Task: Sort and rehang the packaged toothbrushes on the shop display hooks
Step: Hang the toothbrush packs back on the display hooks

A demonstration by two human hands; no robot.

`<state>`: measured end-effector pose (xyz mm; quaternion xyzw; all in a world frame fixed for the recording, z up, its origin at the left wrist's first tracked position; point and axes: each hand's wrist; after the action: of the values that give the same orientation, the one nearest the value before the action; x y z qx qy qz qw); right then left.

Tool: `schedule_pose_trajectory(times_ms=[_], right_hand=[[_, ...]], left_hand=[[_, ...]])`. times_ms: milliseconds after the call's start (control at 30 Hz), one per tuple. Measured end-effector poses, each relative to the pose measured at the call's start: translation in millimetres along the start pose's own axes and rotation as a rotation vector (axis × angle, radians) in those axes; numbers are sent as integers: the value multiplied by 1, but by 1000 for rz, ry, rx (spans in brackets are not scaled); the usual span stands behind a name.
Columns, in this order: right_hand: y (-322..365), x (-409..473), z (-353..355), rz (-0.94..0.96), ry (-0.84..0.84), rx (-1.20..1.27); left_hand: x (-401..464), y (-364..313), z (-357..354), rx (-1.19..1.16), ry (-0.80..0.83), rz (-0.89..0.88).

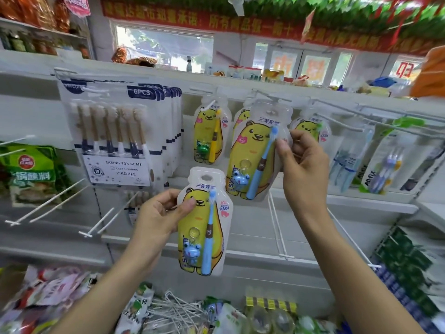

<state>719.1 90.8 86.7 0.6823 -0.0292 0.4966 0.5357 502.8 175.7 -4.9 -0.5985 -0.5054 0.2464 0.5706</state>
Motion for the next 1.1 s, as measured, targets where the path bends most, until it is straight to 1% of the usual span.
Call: schedule_pose_trajectory(times_ms=[267,467,633,700,767,833,933,1100], right_hand=[[-7,10,4,19,18,61],[-5,11,7,3,32,228],[-1,13,9,-39,-14,339],[-3,16,8,-28,-19,296],[-11,22,4,-26,21,206],[-26,33,-2,-56,46,112],[-53,58,-12,-81,36,-17],[-89,97,-29,-147,81,-123]], left_hand=[[3,3,2,49,-9,-15],[5,12,6,51,-14,7],[3,17,3,34,-24,22],[3,18,1,26,-29,24],[3,17,-3,23,-34,36],[2,17,-5,33,-29,41],[2,16,-6,17,-15,36],[-3,16,-2,18,-21,44]])
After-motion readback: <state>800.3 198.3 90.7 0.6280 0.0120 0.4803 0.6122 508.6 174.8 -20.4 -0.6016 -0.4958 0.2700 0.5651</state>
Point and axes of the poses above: each hand's wrist, its own x-axis towards the middle knuckle, its own z-axis out of the back of the hand, y = z × x, and after that the axes turned 2 degrees about -z, right-handed
